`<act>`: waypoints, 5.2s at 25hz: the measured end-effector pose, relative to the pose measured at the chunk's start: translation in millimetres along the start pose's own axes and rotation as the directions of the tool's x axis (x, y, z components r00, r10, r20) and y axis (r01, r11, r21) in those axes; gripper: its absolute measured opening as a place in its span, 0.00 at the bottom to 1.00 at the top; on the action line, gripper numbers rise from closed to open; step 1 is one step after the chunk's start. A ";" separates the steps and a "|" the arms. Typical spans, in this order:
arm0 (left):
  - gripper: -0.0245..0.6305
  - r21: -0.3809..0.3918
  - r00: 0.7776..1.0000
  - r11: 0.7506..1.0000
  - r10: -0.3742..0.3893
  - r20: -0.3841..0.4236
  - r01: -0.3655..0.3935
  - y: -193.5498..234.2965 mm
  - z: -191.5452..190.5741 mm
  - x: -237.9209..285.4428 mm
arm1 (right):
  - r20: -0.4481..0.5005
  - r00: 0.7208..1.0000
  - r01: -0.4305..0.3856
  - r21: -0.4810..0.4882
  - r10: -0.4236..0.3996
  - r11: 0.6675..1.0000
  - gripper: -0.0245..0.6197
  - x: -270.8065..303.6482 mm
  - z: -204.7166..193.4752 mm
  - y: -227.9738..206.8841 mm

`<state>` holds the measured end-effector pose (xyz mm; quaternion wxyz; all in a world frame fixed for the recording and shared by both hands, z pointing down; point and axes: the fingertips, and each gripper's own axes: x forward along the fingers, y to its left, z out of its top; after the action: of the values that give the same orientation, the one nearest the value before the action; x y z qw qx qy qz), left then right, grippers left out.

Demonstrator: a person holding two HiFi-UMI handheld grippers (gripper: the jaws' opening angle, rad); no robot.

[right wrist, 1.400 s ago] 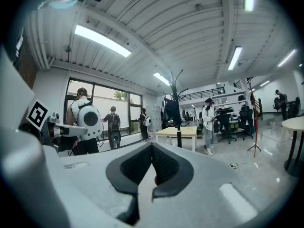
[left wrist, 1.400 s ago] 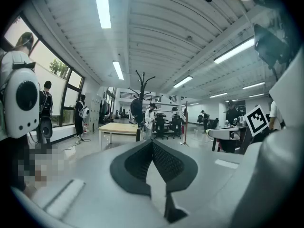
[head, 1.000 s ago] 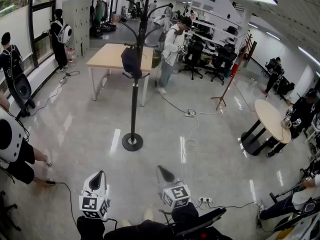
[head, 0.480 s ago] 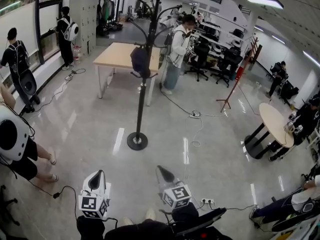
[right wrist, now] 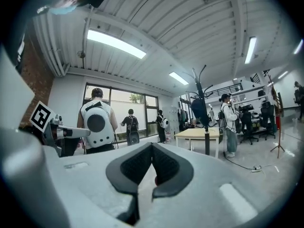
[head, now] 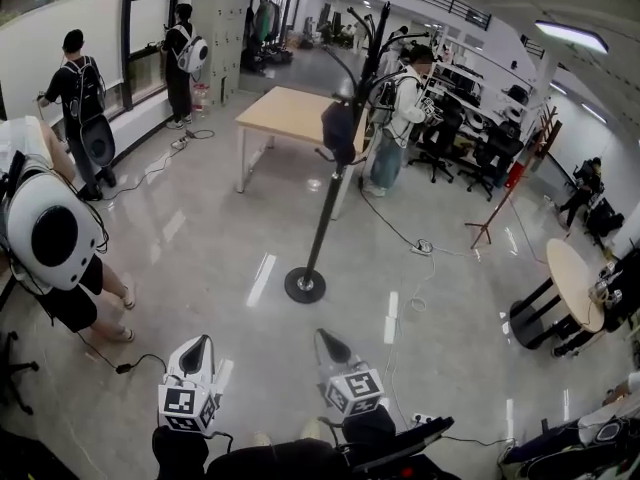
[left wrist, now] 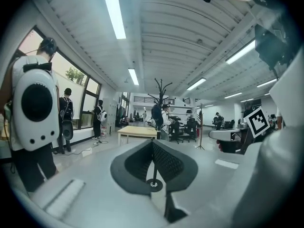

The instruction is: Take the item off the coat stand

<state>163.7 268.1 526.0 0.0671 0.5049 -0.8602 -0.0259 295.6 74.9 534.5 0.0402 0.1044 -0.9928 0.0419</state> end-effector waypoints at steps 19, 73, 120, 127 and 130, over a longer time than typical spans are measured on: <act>0.04 -0.020 0.997 0.997 0.073 0.004 -0.073 65.5 11.6 12.1 | -0.030 0.994 -0.103 -0.011 0.103 0.995 0.04 84.3 -0.4 39.1; 0.04 0.015 1.000 1.000 -0.010 0.014 0.010 307.9 79.2 315.3 | 0.001 1.000 -0.018 0.016 0.018 1.000 0.04 454.3 40.6 -25.3; 0.04 0.085 0.731 0.727 -0.682 -0.026 0.681 139.6 113.5 637.0 | 0.114 0.692 0.709 0.074 -0.713 0.701 0.04 403.2 97.3 -283.1; 0.04 0.088 0.652 0.647 -0.756 -0.060 0.757 85.1 107.5 653.4 | 0.118 0.609 0.779 0.098 -0.785 0.619 0.04 362.5 97.5 -305.8; 0.04 0.096 0.617 0.611 -0.784 -0.067 0.786 63.7 109.5 652.5 | 0.126 0.580 0.800 0.101 -0.805 0.592 0.04 345.8 101.7 -309.8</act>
<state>-220.8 -272.3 483.0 0.0277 0.8333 -0.5521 0.0019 16.4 -306.9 487.3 -0.0255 0.5449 -0.8377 0.0273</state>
